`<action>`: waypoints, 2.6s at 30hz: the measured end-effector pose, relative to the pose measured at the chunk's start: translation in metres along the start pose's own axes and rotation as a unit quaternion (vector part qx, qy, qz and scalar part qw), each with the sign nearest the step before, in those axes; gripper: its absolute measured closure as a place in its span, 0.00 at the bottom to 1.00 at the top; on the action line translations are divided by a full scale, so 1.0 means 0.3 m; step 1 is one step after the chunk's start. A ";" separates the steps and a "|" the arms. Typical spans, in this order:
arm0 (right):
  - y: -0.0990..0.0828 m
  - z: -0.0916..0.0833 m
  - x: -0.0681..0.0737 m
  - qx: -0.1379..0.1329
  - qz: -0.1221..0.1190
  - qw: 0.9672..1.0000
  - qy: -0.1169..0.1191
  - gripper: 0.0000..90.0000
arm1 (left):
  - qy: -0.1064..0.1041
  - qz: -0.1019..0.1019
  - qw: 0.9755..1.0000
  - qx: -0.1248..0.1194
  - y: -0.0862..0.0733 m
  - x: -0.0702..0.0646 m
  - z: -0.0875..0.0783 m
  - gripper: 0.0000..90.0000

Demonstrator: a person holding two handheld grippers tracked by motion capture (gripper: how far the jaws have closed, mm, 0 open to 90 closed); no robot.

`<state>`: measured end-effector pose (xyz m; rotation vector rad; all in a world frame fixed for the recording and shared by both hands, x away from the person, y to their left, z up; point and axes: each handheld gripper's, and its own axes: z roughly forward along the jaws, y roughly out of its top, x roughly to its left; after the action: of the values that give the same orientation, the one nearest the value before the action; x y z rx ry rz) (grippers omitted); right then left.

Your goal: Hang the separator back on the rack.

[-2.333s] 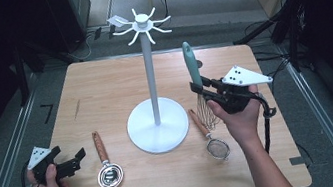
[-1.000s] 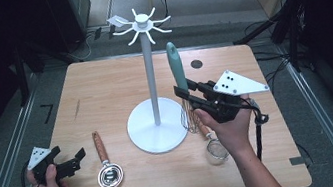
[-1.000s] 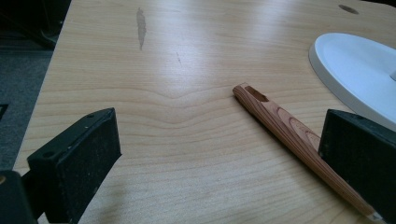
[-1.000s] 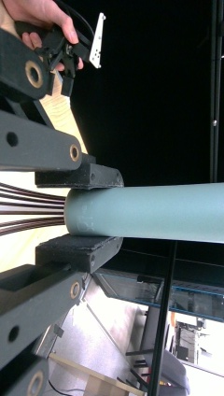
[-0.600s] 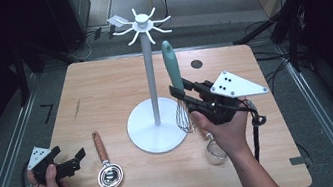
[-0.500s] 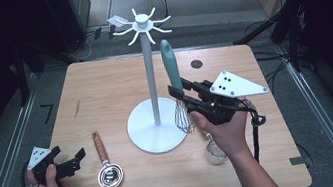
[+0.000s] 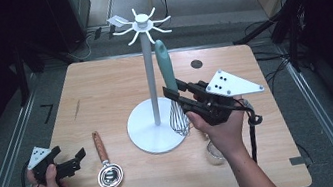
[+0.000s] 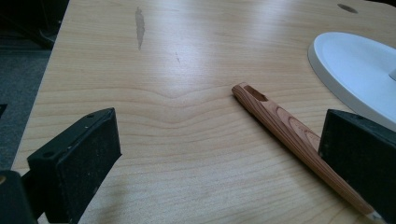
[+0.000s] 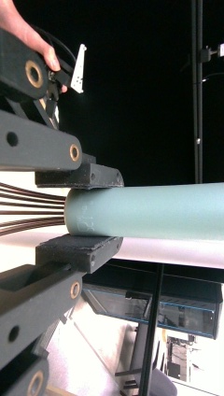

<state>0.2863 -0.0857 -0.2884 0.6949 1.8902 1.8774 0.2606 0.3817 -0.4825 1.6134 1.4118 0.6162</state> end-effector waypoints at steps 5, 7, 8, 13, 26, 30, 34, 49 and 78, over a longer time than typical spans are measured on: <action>0.007 0.008 0.008 0.001 -0.002 1.000 -0.004 0.79 | 0.000 0.000 1.000 0.000 0.000 0.000 0.000 0.00; 0.012 0.012 0.008 -0.001 0.000 1.000 -0.009 0.79 | 0.000 0.000 1.000 0.000 0.000 0.000 0.000 0.00; 0.012 0.012 0.008 -0.001 0.000 1.000 -0.009 0.79 | 0.000 0.000 1.000 0.000 0.000 0.000 0.000 0.00; 0.018 0.022 0.016 0.003 -0.005 1.000 -0.016 0.79 | -0.001 0.001 1.000 0.001 0.000 0.001 0.000 0.00; 0.020 0.051 0.025 0.022 -0.003 0.999 -0.050 0.79 | -0.002 0.000 1.000 0.000 0.000 0.001 0.001 0.00; 0.018 0.057 0.020 0.025 -0.003 0.998 -0.057 0.79 | -0.003 0.000 1.000 0.001 0.000 0.002 0.001 0.00; 0.014 0.062 0.018 0.025 -0.005 0.998 -0.057 0.79 | -0.003 -0.001 1.000 0.000 0.000 0.002 0.001 0.00; 0.013 0.044 -0.034 0.009 0.001 0.999 -0.041 0.89 | -0.002 0.000 1.000 0.000 0.000 0.001 0.000 0.00; 0.121 0.125 -0.028 -0.059 -0.009 0.997 -0.047 1.00 | -0.004 -0.001 1.000 0.002 0.001 0.002 0.002 0.00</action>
<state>0.3180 -0.0611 -0.2540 0.7119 1.7072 1.8945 0.2612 0.3822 -0.4827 1.6161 1.4082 0.6057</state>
